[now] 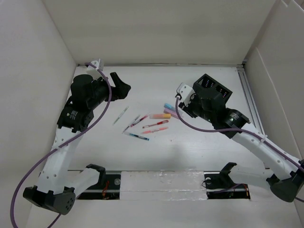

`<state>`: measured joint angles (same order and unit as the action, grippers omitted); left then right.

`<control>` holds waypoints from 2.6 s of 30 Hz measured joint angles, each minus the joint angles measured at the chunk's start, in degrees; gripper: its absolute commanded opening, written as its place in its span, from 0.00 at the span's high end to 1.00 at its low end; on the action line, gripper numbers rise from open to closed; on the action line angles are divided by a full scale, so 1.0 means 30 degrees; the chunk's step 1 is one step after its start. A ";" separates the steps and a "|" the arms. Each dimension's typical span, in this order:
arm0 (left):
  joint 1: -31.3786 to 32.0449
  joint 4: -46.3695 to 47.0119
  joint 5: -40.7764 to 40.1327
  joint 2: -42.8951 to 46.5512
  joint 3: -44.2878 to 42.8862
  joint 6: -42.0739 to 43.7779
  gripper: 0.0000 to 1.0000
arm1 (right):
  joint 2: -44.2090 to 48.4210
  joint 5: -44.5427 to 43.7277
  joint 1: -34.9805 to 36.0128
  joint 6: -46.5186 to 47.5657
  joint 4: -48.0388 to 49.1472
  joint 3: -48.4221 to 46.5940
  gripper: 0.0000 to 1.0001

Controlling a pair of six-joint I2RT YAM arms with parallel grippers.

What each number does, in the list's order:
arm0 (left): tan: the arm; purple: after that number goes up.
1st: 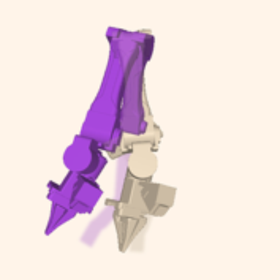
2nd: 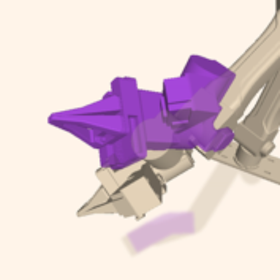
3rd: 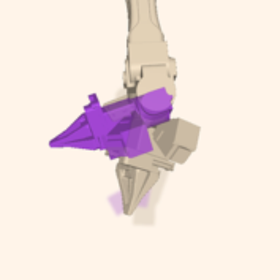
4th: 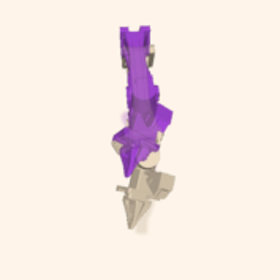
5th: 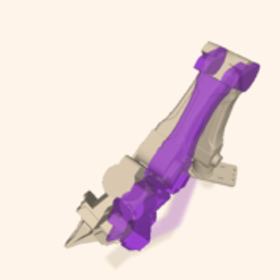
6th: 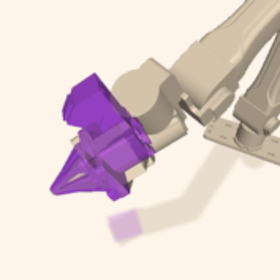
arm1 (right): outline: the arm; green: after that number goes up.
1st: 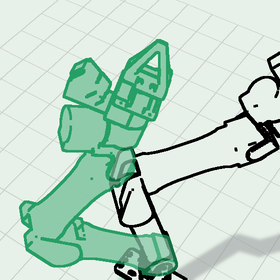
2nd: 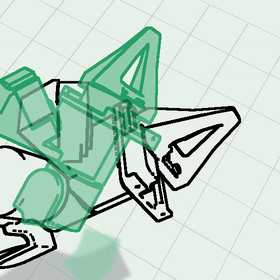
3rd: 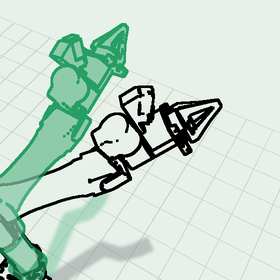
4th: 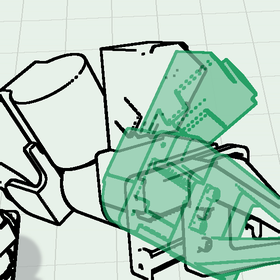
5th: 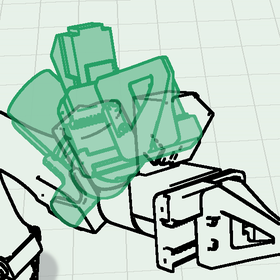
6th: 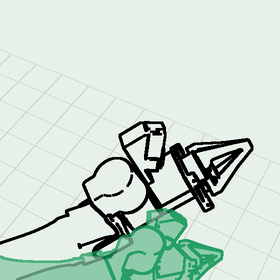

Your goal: Organize the desk

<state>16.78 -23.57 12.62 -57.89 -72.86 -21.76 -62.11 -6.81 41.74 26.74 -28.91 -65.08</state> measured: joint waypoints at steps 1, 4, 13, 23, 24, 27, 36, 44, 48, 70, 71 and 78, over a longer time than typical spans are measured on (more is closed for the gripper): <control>0.0000 0.0007 0.0029 0.0029 0.0015 -0.0022 0.25 | -0.0211 -0.0204 -0.0015 0.0117 -0.0044 -0.0219 0.53; 0.0000 -0.0204 0.0058 0.0233 0.0051 -0.0022 0.25 | -0.1086 -0.0233 -0.0044 0.0583 -0.0058 -0.0699 0.68; 0.0000 -0.0867 -0.0299 0.1676 0.0539 0.0131 0.25 | -0.5428 0.1515 -0.1020 0.1027 0.0379 -0.1093 1.00; 0.0000 -0.0787 -0.0095 0.2084 0.1311 0.0255 0.26 | -1.0083 0.4167 -0.4262 0.2295 0.1428 -0.2033 0.44; 0.0000 -0.0809 -0.0044 0.2084 0.1370 0.0255 0.26 | -1.0571 0.4248 -0.4371 0.2441 0.1479 -0.2200 0.42; 0.0000 -0.0758 0.0087 0.2091 0.1617 0.0255 0.26 | -1.1846 0.4430 -0.4444 0.2769 0.1654 -0.2528 0.40; 0.0000 -0.0641 0.0277 0.2069 0.1931 0.0240 0.26 | -1.5198 0.4845 -0.4386 0.3075 0.1909 -0.4699 0.40; 0.0000 -0.0648 0.0270 0.1960 0.1931 0.0240 0.26 | -1.7449 0.5151 -0.4386 0.2535 0.2397 -0.6258 0.43; 0.0000 -0.0648 0.0219 0.1734 0.1931 0.0248 0.26 | -1.7945 0.5523 -0.4357 0.2361 0.2433 -0.6615 0.42; 0.0000 -0.0648 -0.0087 0.1406 0.1931 0.0313 0.26 | -1.9686 0.5712 -0.4277 0.1494 0.2973 -0.7635 0.78; 0.0000 -0.0641 -0.0102 0.1377 0.1931 0.0313 0.26 | -1.9693 0.5632 -0.4291 0.1494 0.2980 -0.7694 0.84; 0.0000 -0.0481 -0.0153 0.1020 0.1931 0.0313 0.26 | -1.9467 0.5450 -0.4546 0.1501 0.3286 -0.7723 1.00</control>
<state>16.78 -25.02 12.16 -54.83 -67.07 -20.82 -120.51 9.54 28.10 31.24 -19.05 -88.25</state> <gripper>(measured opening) 0.745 0.318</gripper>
